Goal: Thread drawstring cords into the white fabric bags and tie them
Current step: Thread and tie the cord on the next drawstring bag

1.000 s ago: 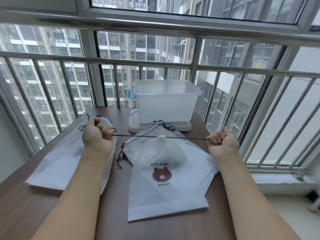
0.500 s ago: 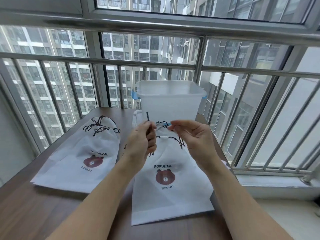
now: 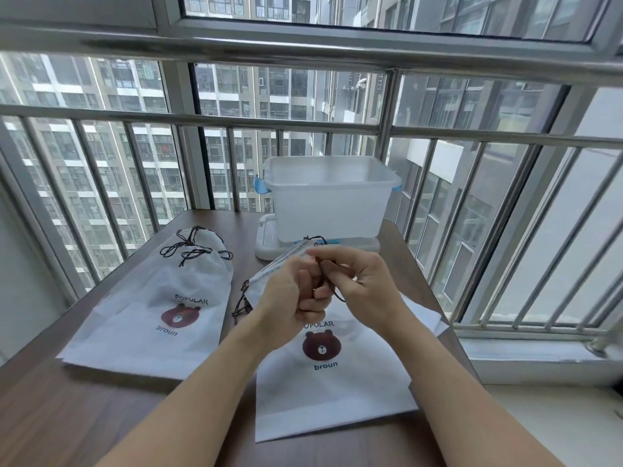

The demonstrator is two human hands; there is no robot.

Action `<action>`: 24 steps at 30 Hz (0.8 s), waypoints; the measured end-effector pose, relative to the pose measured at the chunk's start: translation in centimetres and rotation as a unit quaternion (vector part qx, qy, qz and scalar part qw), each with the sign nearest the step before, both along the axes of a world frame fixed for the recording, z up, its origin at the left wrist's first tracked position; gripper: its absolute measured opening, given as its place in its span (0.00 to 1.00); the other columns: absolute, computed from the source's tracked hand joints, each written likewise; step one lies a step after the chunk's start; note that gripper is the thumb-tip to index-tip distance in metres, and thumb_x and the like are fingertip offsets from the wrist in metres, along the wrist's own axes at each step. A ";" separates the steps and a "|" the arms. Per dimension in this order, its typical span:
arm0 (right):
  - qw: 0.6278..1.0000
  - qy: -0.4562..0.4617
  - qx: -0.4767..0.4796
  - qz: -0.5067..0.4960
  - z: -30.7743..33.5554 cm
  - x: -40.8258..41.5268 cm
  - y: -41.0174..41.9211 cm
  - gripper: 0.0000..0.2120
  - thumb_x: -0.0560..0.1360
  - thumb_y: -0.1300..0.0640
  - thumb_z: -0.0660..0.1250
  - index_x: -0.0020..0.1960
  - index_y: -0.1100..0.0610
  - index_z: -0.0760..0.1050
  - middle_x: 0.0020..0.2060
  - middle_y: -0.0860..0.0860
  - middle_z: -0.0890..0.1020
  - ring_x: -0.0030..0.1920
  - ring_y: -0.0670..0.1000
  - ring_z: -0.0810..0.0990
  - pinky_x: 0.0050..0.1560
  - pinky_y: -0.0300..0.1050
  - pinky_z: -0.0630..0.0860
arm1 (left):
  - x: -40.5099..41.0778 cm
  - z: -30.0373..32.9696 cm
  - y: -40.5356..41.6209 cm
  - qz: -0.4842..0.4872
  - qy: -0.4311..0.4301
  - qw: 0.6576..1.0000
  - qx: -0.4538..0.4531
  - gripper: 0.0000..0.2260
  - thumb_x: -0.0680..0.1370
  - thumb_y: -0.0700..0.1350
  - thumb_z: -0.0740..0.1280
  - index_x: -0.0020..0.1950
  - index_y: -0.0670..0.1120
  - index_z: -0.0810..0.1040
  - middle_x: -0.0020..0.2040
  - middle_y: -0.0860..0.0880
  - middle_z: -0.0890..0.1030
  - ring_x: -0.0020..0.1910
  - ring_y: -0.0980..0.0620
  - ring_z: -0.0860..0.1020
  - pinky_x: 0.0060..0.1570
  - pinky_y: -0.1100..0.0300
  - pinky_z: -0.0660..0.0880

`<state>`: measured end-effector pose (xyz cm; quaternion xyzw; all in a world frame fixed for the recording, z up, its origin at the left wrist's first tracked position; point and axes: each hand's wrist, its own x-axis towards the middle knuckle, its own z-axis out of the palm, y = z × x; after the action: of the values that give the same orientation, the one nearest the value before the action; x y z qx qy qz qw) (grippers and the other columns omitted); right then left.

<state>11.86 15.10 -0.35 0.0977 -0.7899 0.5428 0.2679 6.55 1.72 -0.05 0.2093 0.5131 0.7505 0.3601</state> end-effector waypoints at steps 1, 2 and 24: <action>1.000 -0.003 -0.006 0.003 0.0 -0.1 0.0 0.19 0.79 0.71 0.63 0.60 0.51 0.82 0.43 0.48 0.86 0.38 0.49 0.84 0.45 0.42 0.79 | 0.0 -0.2 0.1 0.002 0.019 1.000 -0.009 0.13 0.81 0.52 0.56 0.48 0.44 0.74 0.30 0.50 0.64 0.25 0.56 0.55 0.26 0.62 0.49; 1.000 -0.003 -0.007 0.001 0.0 -0.1 0.1 0.22 0.79 0.71 0.63 0.63 0.50 0.81 0.43 0.48 0.86 0.36 0.51 0.83 0.43 0.43 0.79 | -0.1 -0.4 0.2 0.012 0.041 0.999 -0.021 0.14 0.81 0.54 0.59 0.48 0.44 0.74 0.29 0.51 0.64 0.25 0.56 0.55 0.26 0.62 0.49; 0.979 -0.092 -0.181 -0.012 1.9 0.8 1.5 0.17 0.72 0.63 0.74 0.61 0.57 0.81 0.26 0.51 0.76 0.29 0.49 0.69 0.31 0.39 0.66 | -1.6 -0.4 -0.4 0.141 0.064 0.987 0.034 0.07 0.80 0.35 0.65 0.53 0.39 0.82 0.40 0.44 0.84 0.36 0.54 0.82 0.34 0.67 0.77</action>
<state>12.65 16.61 1.57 -0.0125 -0.7011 0.6802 0.2137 4.93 1.36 -0.47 0.1943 0.5341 0.7957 0.2094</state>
